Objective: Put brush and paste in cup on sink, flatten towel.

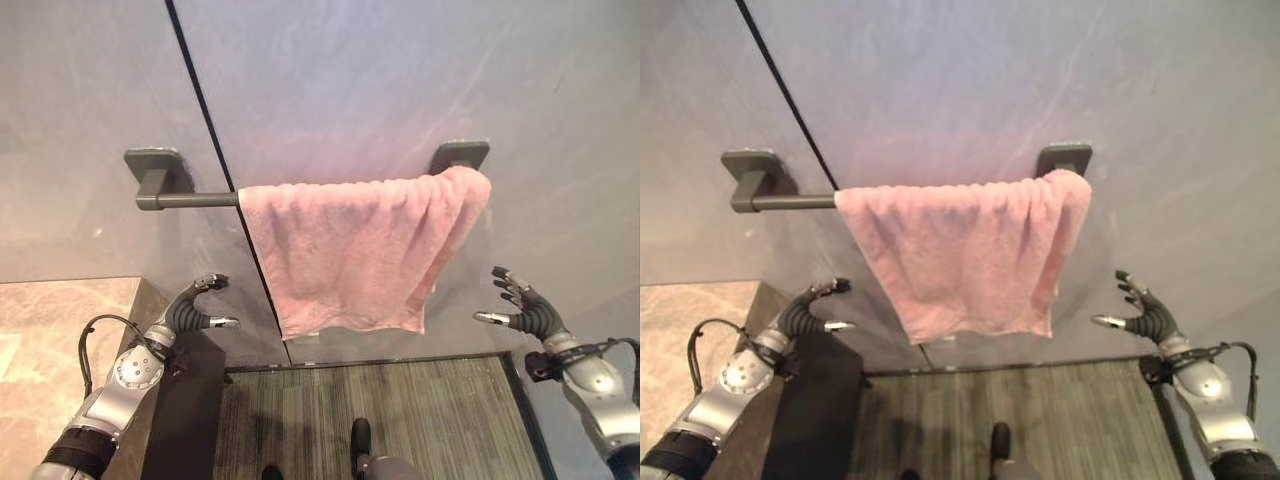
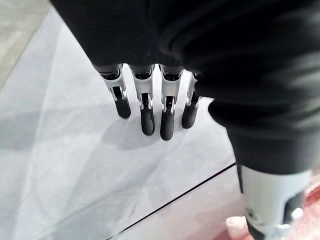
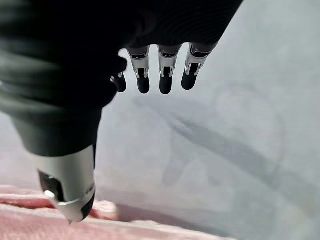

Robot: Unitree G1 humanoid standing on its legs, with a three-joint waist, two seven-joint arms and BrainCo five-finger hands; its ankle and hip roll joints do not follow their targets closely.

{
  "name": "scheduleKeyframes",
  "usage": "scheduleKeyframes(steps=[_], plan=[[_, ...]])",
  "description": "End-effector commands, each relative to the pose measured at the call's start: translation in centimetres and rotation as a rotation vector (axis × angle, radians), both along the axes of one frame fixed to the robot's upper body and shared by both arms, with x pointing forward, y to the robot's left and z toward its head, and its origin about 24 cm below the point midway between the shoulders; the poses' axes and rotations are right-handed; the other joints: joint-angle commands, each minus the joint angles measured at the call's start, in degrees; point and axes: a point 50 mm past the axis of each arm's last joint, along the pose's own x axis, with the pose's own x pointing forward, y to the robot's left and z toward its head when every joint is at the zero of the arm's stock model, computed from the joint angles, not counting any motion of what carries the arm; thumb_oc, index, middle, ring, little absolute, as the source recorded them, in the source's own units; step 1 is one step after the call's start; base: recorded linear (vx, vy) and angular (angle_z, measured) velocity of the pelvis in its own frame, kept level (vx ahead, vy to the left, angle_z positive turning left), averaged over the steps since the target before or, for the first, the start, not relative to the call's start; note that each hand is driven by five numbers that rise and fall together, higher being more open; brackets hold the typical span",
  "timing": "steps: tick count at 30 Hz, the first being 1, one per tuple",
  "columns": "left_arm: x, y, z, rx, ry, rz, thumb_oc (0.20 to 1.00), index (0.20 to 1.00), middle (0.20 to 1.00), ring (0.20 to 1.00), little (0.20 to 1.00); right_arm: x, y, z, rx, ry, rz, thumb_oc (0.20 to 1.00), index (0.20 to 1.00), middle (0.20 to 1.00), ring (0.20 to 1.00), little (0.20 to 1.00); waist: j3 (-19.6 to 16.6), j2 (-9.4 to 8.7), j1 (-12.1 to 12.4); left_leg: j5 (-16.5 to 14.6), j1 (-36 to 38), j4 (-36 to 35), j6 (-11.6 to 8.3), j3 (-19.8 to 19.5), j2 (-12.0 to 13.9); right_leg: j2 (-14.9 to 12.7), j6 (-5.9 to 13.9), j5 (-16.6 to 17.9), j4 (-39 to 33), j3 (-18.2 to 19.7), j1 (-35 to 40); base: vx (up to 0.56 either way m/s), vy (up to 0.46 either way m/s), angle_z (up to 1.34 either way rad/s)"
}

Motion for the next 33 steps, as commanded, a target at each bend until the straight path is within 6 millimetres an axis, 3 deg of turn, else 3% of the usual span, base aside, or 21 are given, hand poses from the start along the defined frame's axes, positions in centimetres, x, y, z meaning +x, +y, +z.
scheduleKeyframes(steps=[1,3,7,11,24,25,26,30,33], plan=[[1.9,-2.1,1.5,-0.100,-0.093,-0.051,1.000,1.000,1.000,1.000,1.000,2.3,0.6,1.8,0.067,-0.105,-0.021,1.000,1.000,1.000,1.000,1.000,-3.8,-1.00,0.0,7.1,-6.2,0.4,-0.11,-0.1,-0.2,-2.5,5.79,-8.8,4.0,2.6,5.7,0.02,0.031,0.01],[2.1,-2.5,1.6,-0.111,-0.095,-0.058,1.000,1.000,1.000,1.000,1.000,2.6,0.9,1.8,0.078,-0.110,-0.017,1.000,1.000,1.000,1.000,1.000,-3.9,-1.05,0.1,7.0,-6.1,0.4,-0.02,-0.1,-0.3,-2.5,5.79,-8.7,4.1,2.8,5.6,0.00,0.015,-0.03],[2.6,-4.9,1.8,-0.182,-0.094,-0.144,1.000,1.000,1.000,1.000,1.000,4.5,3.8,2.3,0.153,-0.126,0.074,1.000,1.000,1.000,1.000,1.000,-4.5,-1.46,0.7,6.5,-5.4,0.5,0.33,0.2,-0.5,-2.7,5.99,-8.5,4.3,3.2,5.8,0.01,0.020,-0.08],[2.6,-5.7,1.7,-0.201,-0.094,-0.158,1.000,1.000,1.000,1.000,1.000,5.2,5.4,2.6,0.169,-0.132,0.129,1.000,1.000,1.000,1.000,1.000,-4.6,-1.67,1.0,6.3,-5.0,0.5,0.46,0.6,-0.6,-2.8,6.10,-8.4,4.4,3.4,6.0,0.01,0.014,-0.09],[3.5,-9.6,1.0,-0.214,-0.097,-0.202,1.000,1.000,1.000,1.000,1.000,8.4,15.6,2.4,0.186,-0.109,0.345,1.000,1.000,1.000,1.000,1.000,-4.7,-2.62,3.0,5.9,-4.1,0.7,0.53,1.2,-0.4,-3.1,6.16,-8.0,4.1,2.7,6.7,0.01,0.006,-0.06],[3.4,-9.9,0.8,-0.217,-0.084,-0.215,0.200,0.200,0.200,0.200,0.200,8.5,15.9,2.5,0.198,-0.114,0.345,0.464,0.464,0.464,0.464,0.464,-4.7,-2.62,3.0,5.9,-4.0,0.7,0.55,1.3,-0.4,-3.1,6.18,-8.0,4.1,2.7,6.7,0.00,0.000,0.00],[3.5,-9.9,0.8,-0.217,-0.084,-0.215,0.200,0.200,0.200,0.200,0.200,8.5,15.9,2.5,0.198,-0.114,0.344,0.200,0.200,0.200,0.200,0.200,-4.7,-2.64,3.0,5.9,-4.0,0.7,0.55,1.3,-0.4,-3.1,6.18,-8.0,4.1,2.8,6.7,0.00,0.000,0.00],[3.3,-10.2,0.6,-0.234,-0.076,-0.217,0.200,0.200,0.200,0.200,0.200,8.3,16.1,2.5,0.225,-0.120,0.345,0.200,0.200,0.200,0.200,0.200,-4.6,-2.73,2.7,5.8,-3.9,0.5,0.57,1.3,-0.5,-3.2,6.25,-8.0,4.0,2.6,6.9,0.00,0.000,0.00],[2.5,-8.9,0.8,-0.230,-0.092,-0.202,0.200,0.200,0.200,0.200,0.200,7.0,14.4,3.6,0.229,-0.184,0.343,0.200,0.200,0.200,0.200,0.200,-4.4,-2.72,2.3,5.9,-4.0,0.1,0.57,1.2,-0.5,-3.4,6.47,-7.8,3.9,2.5,6.8,0.01,0.004,0.01]])
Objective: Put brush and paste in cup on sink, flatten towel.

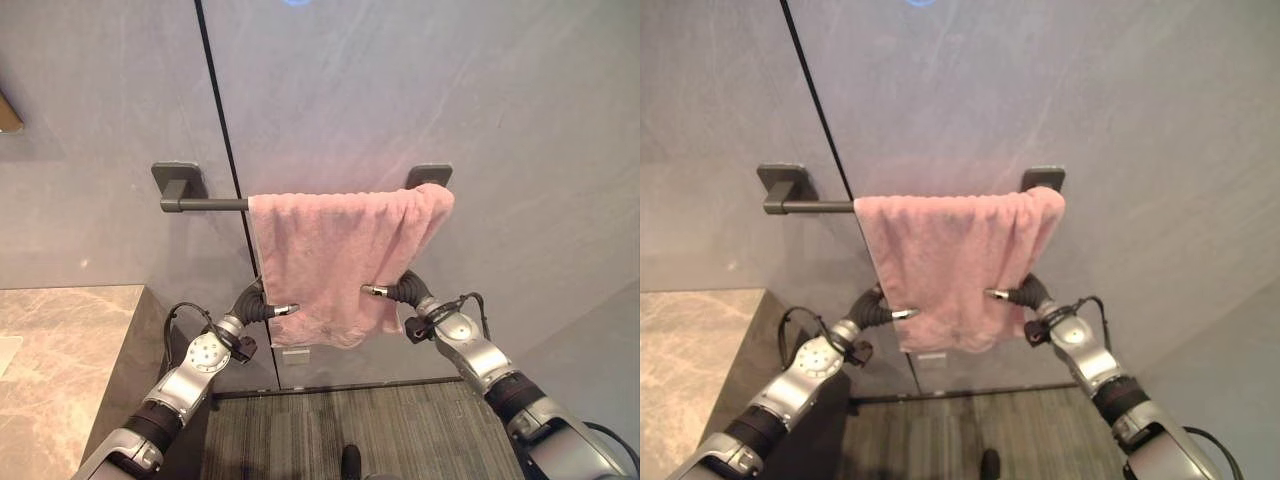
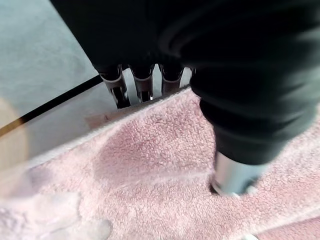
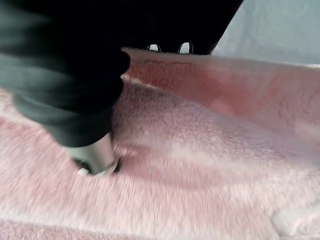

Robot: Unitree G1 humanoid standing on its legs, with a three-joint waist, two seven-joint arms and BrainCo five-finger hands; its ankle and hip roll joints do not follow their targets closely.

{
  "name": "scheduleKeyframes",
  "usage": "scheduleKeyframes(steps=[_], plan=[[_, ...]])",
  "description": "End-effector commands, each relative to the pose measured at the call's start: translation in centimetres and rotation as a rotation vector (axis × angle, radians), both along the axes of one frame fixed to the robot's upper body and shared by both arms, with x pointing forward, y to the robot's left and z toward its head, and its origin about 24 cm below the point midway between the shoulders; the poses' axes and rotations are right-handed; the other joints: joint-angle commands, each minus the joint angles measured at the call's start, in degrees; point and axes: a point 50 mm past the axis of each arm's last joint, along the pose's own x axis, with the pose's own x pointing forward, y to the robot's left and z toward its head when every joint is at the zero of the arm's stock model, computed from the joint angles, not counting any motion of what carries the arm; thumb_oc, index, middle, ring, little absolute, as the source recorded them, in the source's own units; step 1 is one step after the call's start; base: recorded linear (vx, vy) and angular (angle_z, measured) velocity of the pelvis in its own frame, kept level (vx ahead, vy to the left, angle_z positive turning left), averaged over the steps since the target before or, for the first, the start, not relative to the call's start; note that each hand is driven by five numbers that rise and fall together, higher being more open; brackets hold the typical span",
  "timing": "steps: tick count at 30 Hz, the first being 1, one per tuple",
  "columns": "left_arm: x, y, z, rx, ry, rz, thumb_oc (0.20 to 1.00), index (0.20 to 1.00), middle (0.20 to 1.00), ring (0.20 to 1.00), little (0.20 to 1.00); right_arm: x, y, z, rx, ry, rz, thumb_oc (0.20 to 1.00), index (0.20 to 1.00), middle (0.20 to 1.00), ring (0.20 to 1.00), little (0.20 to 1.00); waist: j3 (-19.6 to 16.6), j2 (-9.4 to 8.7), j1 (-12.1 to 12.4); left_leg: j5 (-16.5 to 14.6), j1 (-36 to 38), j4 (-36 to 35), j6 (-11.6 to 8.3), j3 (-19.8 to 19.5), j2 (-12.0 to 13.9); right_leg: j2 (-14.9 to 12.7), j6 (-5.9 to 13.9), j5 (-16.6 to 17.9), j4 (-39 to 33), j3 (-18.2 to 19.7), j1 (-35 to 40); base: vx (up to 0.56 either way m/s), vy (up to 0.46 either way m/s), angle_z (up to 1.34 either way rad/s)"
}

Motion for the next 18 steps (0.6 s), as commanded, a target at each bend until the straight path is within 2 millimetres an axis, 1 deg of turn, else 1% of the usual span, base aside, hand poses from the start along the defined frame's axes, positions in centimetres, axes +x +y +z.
scheduleKeyframes(steps=[1,2,3,4,5,7,8,9,10,12,13,14,15,16,17,18], plan=[[0.7,-0.5,2.0,-0.020,-0.098,-0.030,0.200,0.200,0.200,0.200,0.200,1.1,-0.4,5.0,0.068,-0.209,-0.007,0.200,0.200,0.200,0.200,0.200,-1.0,-0.06,1.0,6.1,-5.8,0.1,0.35,-1.7,-0.3,-3.6,5.89,-8.1,3.9,-0.2,6.2,0.02,0.010,0.06],[0.6,-0.2,2.4,-0.027,-0.112,-0.027,0.200,0.200,0.200,0.200,0.200,0.6,-0.8,5.2,0.113,-0.217,-0.009,0.200,0.200,0.200,0.200,0.200,-0.9,-0.03,0.9,6.1,-5.9,0.1,0.32,-1.7,-0.3,-3.7,5.96,-8.1,3.9,-0.3,6.2,0.03,-0.001,0.04],[0.1,0.4,3.7,-0.075,-0.170,-0.014,0.200,0.200,0.200,0.200,0.200,-0.6,-1.0,5.3,0.273,-0.203,0.000,0.200,0.200,0.200,0.200,0.200,-0.7,-0.16,1.0,6.1,-6.0,0.1,0.36,-1.8,-0.3,-3.8,6.08,-8.1,3.8,-0.5,6.2,0.04,-0.003,0.04],[-0.3,0.9,4.4,-0.110,-0.202,0.007,0.200,0.200,0.200,0.200,0.200,-1.4,-0.7,6.4,0.302,-0.237,0.058,0.200,0.200,0.200,0.200,0.200,-0.6,-0.38,1.1,5.9,-5.8,0.1,0.37,-1.9,-0.4,-4.1,6.24,-8.4,3.8,-0.7,6.5,0.03,-0.006,0.00],[-0.3,0.9,4.4,-0.110,-0.202,0.008,0.200,0.200,0.200,0.200,0.200,-1.4,-0.7,6.4,0.302,-0.236,0.059,0.200,0.200,0.200,0.200,0.200,-0.7,-0.34,1.1,6.0,-6.0,0.1,0.36,-1.8,-0.3,-4.0,6.17,-8.2,3.8,-0.6,6.3,0.00,0.000,0.00],[-1.1,1.7,5.3,-0.172,-0.258,0.056,0.200,0.200,0.200,0.200,0.200,-2.5,-0.4,7.9,0.365,-0.296,0.102,0.200,0.200,0.200,0.200,0.200,-0.7,-0.51,1.4,5.9,-6.1,0.1,0.37,-1.7,-0.3,-4.2,6.23,-8.1,3.8,-0.8,6.2,0.04,-0.004,-0.03],[-1.9,2.4,6.1,-0.246,-0.311,0.115,0.200,0.200,0.200,0.200,0.200,-3.2,0.0,9.4,0.393,-0.365,0.130,0.200,0.200,0.200,0.200,0.200,-0.7,-0.72,1.8,5.8,-6.0,0.1,0.37,-1.6,-0.4,-4.3,6.25,-8.1,3.6,-1.1,6.4,0.05,-0.003,-0.03],[-2.0,2.4,6.1,-0.246,-0.309,0.115,0.200,0.200,0.200,0.200,0.200,-3.3,0.0,9.3,0.393,-0.363,0.130,0.200,0.200,0.200,0.200,0.200,-0.8,-0.70,1.8,5.8,-6.0,0.1,0.37,-1.6,-0.4,-4.3,6.26,-8.1,3.6,-1.1,6.4,0.07,-0.008,-0.01],[-2.6,3.1,6.4,-0.268,-0.343,0.164,0.200,0.200,0.200,0.200,0.200,-3.6,0.6,9.9,0.443,-0.392,0.138,0.200,0.200,0.200,0.200,0.200,-0.9,-0.79,2.3,5.7,-5.9,0.1,0.36,-1.7,-0.4,-4.4,6.25,-8.1,3.4,-1.3,6.5,0.03,-0.002,0.01],[-2.7,3.1,6.4,-0.267,-0.342,0.166,0.200,0.200,0.200,0.200,0.200,-3.6,0.6,9.9,0.444,-0.390,0.139,0.200,0.200,0.200,0.200,0.200,-1.0,-0.80,2.2,5.6,-5.9,0.1,0.37,-1.7,-0.4,-4.4,6.25,-8.1,3.4,-1.3,6.5,0.02,-0.001,0.01],[-3.1,3.5,6.3,-0.277,-0.357,0.205,0.200,0.200,0.200,0.200,0.200,-3.9,1.3,10.1,0.453,-0.403,0.162,0.200,0.200,0.200,0.200,0.200,-1.0,-0.89,2.7,5.5,-5.8,0.1,0.38,-1.7,-0.4,-4.4,6.22,-8.1,3.2,-1.5,6.7,0.04,0.007,0.04],[-3.3,3.6,5.5,-0.271,-0.345,0.243,0.200,0.200,0.200,0.200,0.200,-3.9,1.8,9.7,0.433,-0.393,0.154,0.200,0.200,0.200,0.200,0.200,-1.2,-0.91,2.7,5.4,-5.6,0.1,0.43,-1.8,-0.5,-4.6,6.26,-8.2,3.2,-1.8,7.0,0.04,0.006,0.03],[-3.2,3.3,4.5,-0.269,-0.300,0.256,0.200,0.200,0.200,0.200,0.200,-3.6,2.0,8.8,0.443,-0.354,0.134,0.200,0.200,0.200,0.200,0.200,-1.2,-0.91,2.9,5.3,-5.5,0.1,0.48,-1.8,-0.6,-4.6,6.24,-8.3,3.2,-1.9,7.0,0.03,0.006,0.08],[-3.2,3.3,4.5,-0.268,-0.300,0.256,0.200,0.200,0.200,0.200,0.200,-3.5,2.1,8.8,0.443,-0.354,0.134,0.200,0.200,0.200,0.200,0.200,-1.2,-0.92,2.9,5.3,-5.5,0.1,0.48,-1.8,-0.6,-4.6,6.24,-8.3,3.2,-2.0,7.1,0.01,-0.003,0.05],[-3.1,3.3,3.7,-0.256,-0.266,0.270,0.200,0.200,0.200,0.200,0.200,-3.3,2.2,7.9,0.445,-0.315,0.114,0.200,0.200,0.200,0.200,0.200,-1.2,-0.92,3.0,5.3,-5.5,0.2,0.49,-1.9,-0.6,-4.6,6.20,-8.4,3.2,-2.2,7.2,0.00,0.000,0.06],[-2.9,2.6,1.6,-0.221,-0.165,0.269,0.200,0.200,0.200,0.200,0.200,-2.5,2.6,5.3,0.420,-0.212,0.034,0.200,0.200,0.200,0.200,0.200,-1.1,-0.78,3.2,5.3,-5.5,0.3,0.52,-2.2,-0.7,-4.5,6.06,-8.5,3.4,-2.4,7.4,0.00,0.000,0.07]])
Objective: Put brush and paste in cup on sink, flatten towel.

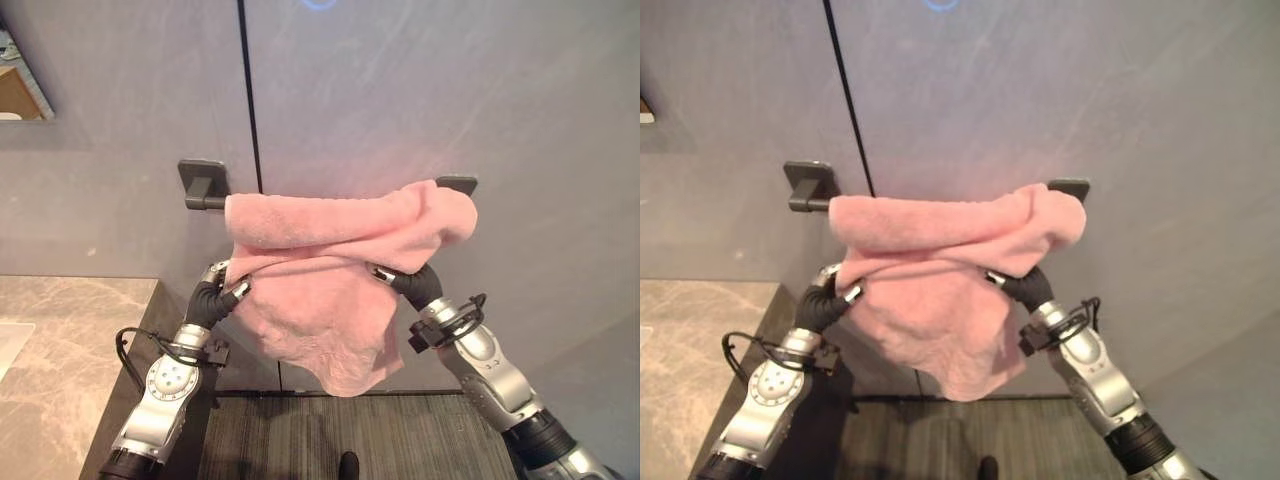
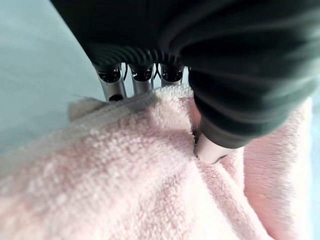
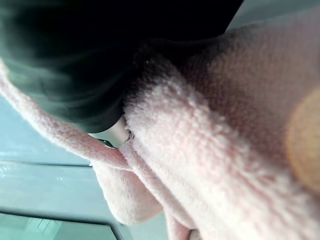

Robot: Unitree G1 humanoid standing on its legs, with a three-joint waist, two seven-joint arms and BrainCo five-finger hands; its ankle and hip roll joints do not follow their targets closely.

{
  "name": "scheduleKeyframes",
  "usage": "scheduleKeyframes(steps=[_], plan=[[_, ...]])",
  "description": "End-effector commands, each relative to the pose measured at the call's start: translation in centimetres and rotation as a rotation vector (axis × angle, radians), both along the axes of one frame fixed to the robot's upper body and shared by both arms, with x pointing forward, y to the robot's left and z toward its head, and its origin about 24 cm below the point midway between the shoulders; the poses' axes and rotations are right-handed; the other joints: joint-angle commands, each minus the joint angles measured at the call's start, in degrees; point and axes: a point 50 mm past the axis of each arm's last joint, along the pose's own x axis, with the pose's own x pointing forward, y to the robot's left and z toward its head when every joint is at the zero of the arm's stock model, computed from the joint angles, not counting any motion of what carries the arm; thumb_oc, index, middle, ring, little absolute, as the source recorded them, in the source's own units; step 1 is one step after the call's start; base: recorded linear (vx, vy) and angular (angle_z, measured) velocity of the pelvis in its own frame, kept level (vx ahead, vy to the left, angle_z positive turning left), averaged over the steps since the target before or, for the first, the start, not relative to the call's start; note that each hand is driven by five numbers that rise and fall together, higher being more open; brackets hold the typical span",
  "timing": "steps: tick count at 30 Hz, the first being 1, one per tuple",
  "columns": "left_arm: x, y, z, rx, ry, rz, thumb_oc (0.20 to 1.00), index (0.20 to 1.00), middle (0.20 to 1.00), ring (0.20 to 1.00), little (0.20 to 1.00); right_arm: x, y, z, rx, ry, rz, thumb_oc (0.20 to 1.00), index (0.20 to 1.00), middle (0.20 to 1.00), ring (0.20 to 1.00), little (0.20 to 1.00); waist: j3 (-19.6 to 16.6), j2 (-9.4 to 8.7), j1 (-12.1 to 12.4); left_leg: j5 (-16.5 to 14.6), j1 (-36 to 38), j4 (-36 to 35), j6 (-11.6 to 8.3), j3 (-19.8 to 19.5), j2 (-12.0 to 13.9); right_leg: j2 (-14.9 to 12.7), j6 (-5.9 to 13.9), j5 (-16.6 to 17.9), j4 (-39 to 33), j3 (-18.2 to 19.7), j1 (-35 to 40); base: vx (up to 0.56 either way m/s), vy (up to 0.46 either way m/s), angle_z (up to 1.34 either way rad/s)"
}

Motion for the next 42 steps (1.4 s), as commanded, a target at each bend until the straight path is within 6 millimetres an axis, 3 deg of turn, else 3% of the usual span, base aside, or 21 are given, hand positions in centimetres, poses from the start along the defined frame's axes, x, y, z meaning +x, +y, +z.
scheduleKeyframes(steps=[1,2,4,5,8,10,11,12,14,18,23,24,25,30,31,32,33,34,35,36,42], plan=[[1.5,0.0,-1.0,0.063,0.036,0.023,0.200,0.200,0.200,0.200,0.200,2.3,-0.7,0.0,0.004,-0.002,-0.132,0.200,0.200,0.200,0.200,0.200,0.5,0.38,0.2,5.8,-4.7,0.4,0.47,-1.9,-0.6,-4.2,5.43,-7.6,3.9,-1.8,8.2,0.01,0.003,0.12],[2.1,-0.8,-0.6,0.049,0.025,-0.014,0.200,0.200,0.200,0.200,0.200,2.7,-0.1,-1.4,0.018,0.064,-0.148,0.200,0.200,0.200,0.200,0.200,0.5,0.49,0.4,5.8,-4.7,0.4,0.46,-2.1,-0.6,-4.2,5.29,-7.8,4.0,-2.1,8.4,0.01,0.005,0.15],[2.2,-1.2,-0.6,-0.011,0.030,-0.027,0.200,0.200,0.200,0.200,0.200,2.7,0.3,-0.9,0.029,0.046,-0.133,0.200,0.200,0.200,0.200,0.200,0.6,0.49,0.3,5.8,-4.6,0.5,0.47,-2.1,-0.7,-4.2,5.28,-7.8,4.1,-2.1,8.5,0.01,0.006,0.09],[2.1,-1.7,0.3,-0.087,-0.001,-0.069,0.200,0.200,0.200,0.200,0.200,2.2,0.6,0.8,0.040,-0.026,-0.071,0.200,0.200,0.200,0.200,0.200,0.7,0.48,0.2,5.6,-4.6,0.4,0.48,-2.2,-0.6,-4.2,5.35,-7.9,4.0,-2.0,8.5,0.00,0.000,0.00],[2.0,-1.6,1.2,-0.076,-0.038,-0.079,0.200,0.200,0.200,0.200,0.200,1.9,0.1,2.5,0.049,-0.101,-0.061,0.200,0.200,0.200,0.200,0.200,0.5,0.33,0.1,5.5,-4.6,0.5,0.56,-2.1,-0.7,-4.4,5.46,-7.8,3.9,-2.0,8.5,0.00,0.000,0.00],[1.8,-1.8,3.4,-0.072,-0.138,-0.095,0.200,0.200,0.200,0.200,0.200,1.3,-1.1,4.6,0.098,-0.198,-0.113,0.200,0.200,0.200,0.200,0.200,0.4,0.48,-0.3,5.3,-4.4,0.4,0.69,-1.8,-0.8,-4.5,5.60,-7.7,3.8,-1.9,8.4,0.02,0.007,0.01],[1.8,-1.8,3.4,-0.072,-0.137,-0.095,0.200,0.200,0.200,0.200,0.200,1.2,-1.2,4.6,0.098,-0.197,-0.113,0.200,0.200,0.200,0.200,0.200,0.4,0.47,-0.3,5.3,-4.4,0.4,0.69,-1.8,-0.8,-4.6,5.60,-7.7,3.8,-1.9,8.4,0.00,0.000,0.00],[1.6,-2.1,4.9,-0.087,-0.204,-0.123,0.200,0.200,0.200,0.200,0.200,0.8,-1.4,5.0,0.250,-0.174,-0.090,0.200,0.200,0.200,0.200,0.200,0.5,0.52,-0.6,5.0,-4.0,0.4,0.72,-1.8,-0.9,-4.6,5.66,-7.9,4.0,-1.9,8.6,0.00,0.000,0.00],[1.4,-2.1,5.1,-0.095,-0.212,-0.125,0.200,0.200,0.200,0.200,0.200,0.6,-1.2,4.5,0.357,-0.118,-0.057,0.200,0.200,0.200,0.200,0.200,0.4,0.49,-0.5,5.2,-4.1,0.3,0.71,-1.7,-0.8,-4.6,5.55,-7.8,3.9,-1.9,8.4,0.00,0.000,0.00],[1.0,-1.8,5.9,-0.089,-0.250,-0.102,0.200,0.200,0.200,0.200,0.200,-0.4,-1.7,5.5,0.379,-0.145,-0.028,0.200,0.200,0.200,0.200,0.200,0.1,0.46,-0.9,4.9,-3.8,0.3,0.71,-1.5,-0.9,-4.6,5.55,-7.8,3.9,-1.7,8.4,0.00,0.000,0.00],[1.0,-1.5,4.6,-0.108,-0.192,-0.079,0.200,0.200,0.200,0.200,0.200,-0.2,-2.0,5.3,0.320,-0.151,-0.058,0.200,0.200,0.200,0.200,0.200,0.1,0.55,-1.0,4.7,-3.5,0.4,0.85,-1.1,-1.0,-4.7,5.60,-7.8,4.0,-1.5,8.5,0.00,0.000,0.00],[1.4,-1.7,0.0,-0.221,0.038,-0.051,0.200,0.200,0.200,0.200,0.200,0.8,-1.8,3.4,0.254,-0.067,-0.105,0.200,0.200,0.200,0.200,0.200,0.0,0.87,-1.2,4.6,-3.3,0.6,0.99,-0.9,-1.1,-4.8,5.56,-7.7,4.1,-1.3,8.5,0.00,0.000,0.00],[1.6,-2.3,-3.0,-0.273,0.183,-0.035,0.200,0.200,0.200,0.200,0.200,1.8,-1.5,1.2,0.222,0.043,-0.160,0.200,0.200,0.200,0.200,0.200,0.1,0.99,-1.4,4.5,-3.0,0.7,1.00,-0.8,-1.1,-4.9,5.57,-7.8,4.2,-1.4,8.7,0.00,0.000,0.00],[2.8,-3.4,-2.9,-0.218,0.192,-0.066,0.200,0.200,0.200,0.200,0.200,3.6,-0.4,0.3,0.236,0.116,-0.192,0.200,0.200,0.200,0.200,0.200,0.0,1.26,-1.3,4.4,-3.0,0.9,0.99,-0.6,-1.1,-4.7,5.35,-7.6,4.2,-1.1,8.6,-0.01,0.002,-0.08],[2.8,-3.5,-2.8,-0.219,0.189,-0.068,0.200,0.200,0.200,0.200,0.200,3.5,-0.2,0.5,0.242,0.109,-0.177,0.313,0.313,0.313,0.313,0.313,0.1,1.26,-1.3,4.4,-3.1,0.9,1.02,-0.7,-1.1,-4.7,5.35,-7.6,4.2,-1.1,8.6,0.00,0.000,0.00],[2.8,-3.5,-3.0,-0.223,0.194,-0.068,0.200,0.200,0.200,0.200,0.200,3.4,0.0,0.5,0.241,0.108,-0.165,1.000,1.000,1.000,1.000,1.000,0.0,1.21,-1.3,4.4,-3.1,0.9,1.05,-0.7,-1.1,-4.7,5.35,-7.6,4.2,-1.0,8.5,0.00,0.000,0.00],[2.8,-3.5,-3.0,-0.223,0.196,-0.062,0.200,0.200,0.200,0.200,0.200,3.3,0.0,0.5,0.233,0.108,-0.166,1.000,1.000,1.000,1.000,1.000,0.0,1.18,-1.2,4.4,-3.1,0.9,1.06,-0.6,-1.1,-4.8,5.32,-7.5,4.1,-1.1,8.5,0.00,0.000,0.00],[2.8,-3.5,-3.1,-0.224,0.199,-0.059,0.360,0.360,0.360,0.360,0.360,3.3,0.0,0.5,0.231,0.103,-0.166,1.000,1.000,1.000,1.000,1.000,0.0,1.21,-1.2,4.4,-3.1,0.8,1.06,-0.6,-1.1,-4.8,5.33,-7.5,4.1,-1.1,8.6,0.00,0.000,0.00],[2.8,-3.5,-3.2,-0.232,0.203,-0.054,0.893,0.893,0.893,0.893,0.893,3.2,0.0,0.6,0.225,0.096,-0.165,1.000,1.000,1.000,1.000,1.000,0.0,1.21,-1.2,4.4,-3.2,0.8,1.08,-0.6,-1.1,-4.7,5.30,-7.5,4.1,-1.1,8.5,0.00,0.000,0.00],[2.8,-3.5,-3.1,-0.239,0.203,-0.059,1.000,1.000,1.000,1.000,1.000,3.2,-0.1,0.6,0.216,0.089,-0.166,1.000,1.000,1.000,1.000,1.000,0.0,1.23,-1.2,4.4,-3.2,0.8,1.08,-0.6,-1.1,-4.7,5.30,-7.5,4.1,-1.1,8.5,0.00,0.000,0.00],[2.9,-3.4,-2.9,-0.277,0.198,-0.056,1.000,1.000,1.000,1.000,1.000,3.0,-0.4,0.4,0.233,0.091,-0.186,1.000,1.000,1.000,1.000,1.000,0.0,1.31,-1.2,4.4,-3.1,0.6,1.08,-0.8,-1.1,-4.7,5.30,-7.4,3.9,-1.4,8.7,0.00,0.000,0.00]])
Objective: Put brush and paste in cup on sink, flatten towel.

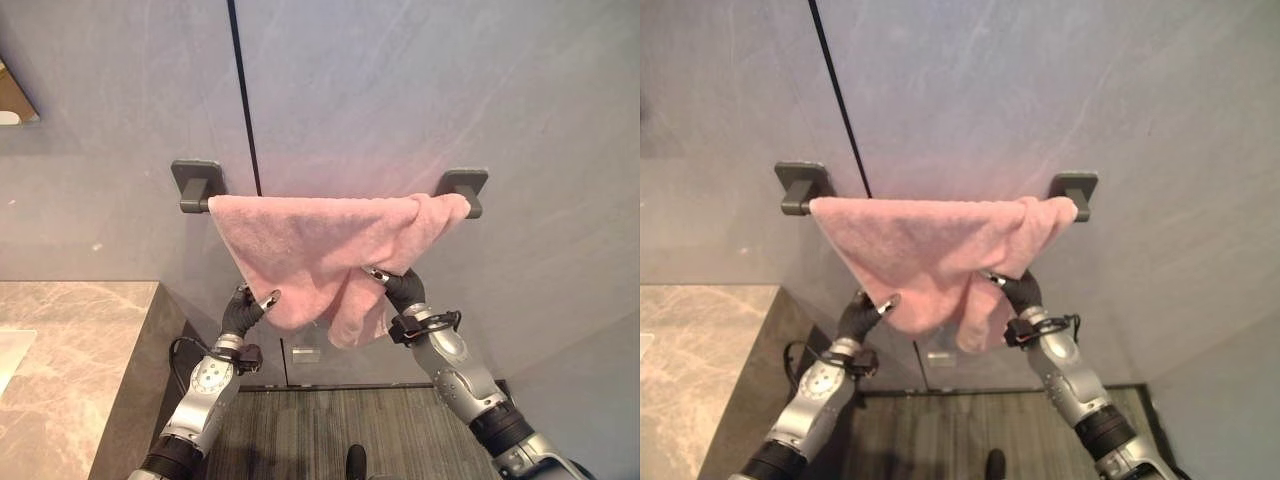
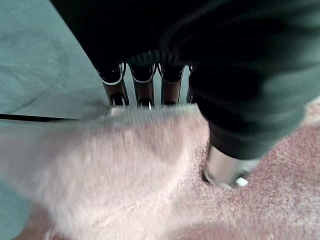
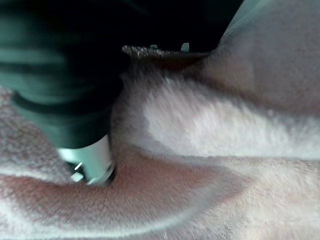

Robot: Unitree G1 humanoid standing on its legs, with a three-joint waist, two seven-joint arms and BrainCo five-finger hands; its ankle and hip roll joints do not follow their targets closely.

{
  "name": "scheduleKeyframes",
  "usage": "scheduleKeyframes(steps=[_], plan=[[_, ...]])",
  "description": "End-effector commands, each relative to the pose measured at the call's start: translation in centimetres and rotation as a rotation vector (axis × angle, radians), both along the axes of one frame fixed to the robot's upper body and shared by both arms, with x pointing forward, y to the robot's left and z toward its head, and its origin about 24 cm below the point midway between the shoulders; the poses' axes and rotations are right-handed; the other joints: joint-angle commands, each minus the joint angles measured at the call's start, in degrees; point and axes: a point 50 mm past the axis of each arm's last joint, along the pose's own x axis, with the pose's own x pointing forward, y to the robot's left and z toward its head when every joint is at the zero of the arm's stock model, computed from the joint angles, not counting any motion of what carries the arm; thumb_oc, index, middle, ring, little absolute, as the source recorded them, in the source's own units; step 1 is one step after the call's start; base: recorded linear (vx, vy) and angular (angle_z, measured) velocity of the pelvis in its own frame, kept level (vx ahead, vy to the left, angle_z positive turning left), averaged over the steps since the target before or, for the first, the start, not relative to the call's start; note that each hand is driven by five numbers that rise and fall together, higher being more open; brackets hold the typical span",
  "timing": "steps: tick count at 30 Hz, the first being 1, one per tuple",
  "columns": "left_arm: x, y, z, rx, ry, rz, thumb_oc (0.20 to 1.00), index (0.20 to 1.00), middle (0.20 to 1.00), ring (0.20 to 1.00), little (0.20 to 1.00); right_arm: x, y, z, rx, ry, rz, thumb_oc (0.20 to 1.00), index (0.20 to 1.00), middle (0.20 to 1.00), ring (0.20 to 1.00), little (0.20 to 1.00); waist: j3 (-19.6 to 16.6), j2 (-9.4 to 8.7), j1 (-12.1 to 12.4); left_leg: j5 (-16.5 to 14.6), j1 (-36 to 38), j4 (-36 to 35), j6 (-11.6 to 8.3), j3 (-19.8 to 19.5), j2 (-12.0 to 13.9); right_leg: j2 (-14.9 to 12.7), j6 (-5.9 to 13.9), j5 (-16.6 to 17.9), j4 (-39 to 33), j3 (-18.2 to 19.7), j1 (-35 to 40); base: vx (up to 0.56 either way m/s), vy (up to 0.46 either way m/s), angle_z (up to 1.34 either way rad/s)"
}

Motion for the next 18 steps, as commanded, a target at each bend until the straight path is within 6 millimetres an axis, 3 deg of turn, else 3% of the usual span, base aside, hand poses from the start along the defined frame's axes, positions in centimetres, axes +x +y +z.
scheduleKeyframes(steps=[1,9,14,15,16,17,18], plan=[[0.9,-0.5,1.1,-0.012,-0.060,-0.023,1.000,1.000,1.000,1.000,1.000,1.0,-0.3,4.0,0.051,-0.184,-0.031,1.000,1.000,1.000,1.000,1.000,-1.9,-0.31,0.1,4.9,-4.0,0.7,0.48,-1.0,-0.5,-4.1,5.00,-7.7,3.5,-1.2,7.8,0.00,0.000,0.00],[0.6,0.1,0.3,0.001,-0.027,0.002,1.000,1.000,1.000,1.000,1.000,0.7,-1.1,3.0,0.043,-0.152,-0.053,1.000,1.000,1.000,1.000,1.000,-2.0,-0.22,0.0,5.0,-3.9,0.5,0.42,-1.2,-0.5,-4.1,4.96,-7.6,3.3,-1.3,7.9,0.00,0.000,0.00],[0.2,1.0,-1.6,0.020,0.057,0.035,1.000,1.000,1.000,1.000,1.000,0.3,-2.2,0.6,0.001,-0.059,-0.090,1.000,1.000,1.000,1.000,1.000,-2.1,-0.16,-0.3,5.1,-3.9,0.4,0.35,-1.2,-0.5,-4.0,4.98,-7.6,3.3,-1.5,8.0,0.00,0.000,0.00],[-0.2,1.3,-2.9,0.036,0.115,0.054,1.000,1.000,1.000,1.000,1.000,0.0,-2.6,-0.9,-0.005,-0.001,-0.109,1.000,1.000,1.000,1.000,1.000,-2.0,-0.10,-0.5,5.1,-3.9,0.4,0.31,-1.2,-0.5,-4.0,4.97,-7.6,3.3,-1.5,8.0,0.00,0.000,0.00],[-0.2,1.3,-2.9,0.036,0.114,0.054,1.000,1.000,1.000,1.000,1.000,0.0,-2.6,-0.9,-0.005,-0.001,-0.108,1.000,1.000,1.000,1.000,1.000,-2.1,-0.09,-0.5,5.1,-4.0,0.4,0.31,-1.2,-0.5,-4.0,4.97,-7.6,3.3,-1.5,7.9,0.00,0.000,0.00],[-0.7,1.5,-4.5,0.069,0.186,0.061,1.000,1.000,1.000,1.000,1.000,-0.5,-2.9,-2.9,-0.016,0.079,-0.126,1.000,1.000,1.000,1.000,1.000,-2.0,0.00,-0.7,5.2,-3.9,0.3,0.29,-1.2,-0.5,-4.0,4.97,-7.5,3.3,-1.5,7.9,0.00,0.000,0.00],[-0.7,1.5,-4.5,0.069,0.186,0.061,1.000,1.000,1.000,1.000,1.000,-0.5,-2.9,-2.9,-0.016,0.079,-0.126,1.000,1.000,1.000,1.000,1.000,-2.0,0.00,-0.7,5.2,-3.9,0.3,0.28,-1.2,-0.5,-3.9,4.97,-7.5,3.3,-1.5,7.8,0.00,0.000,0.00]])
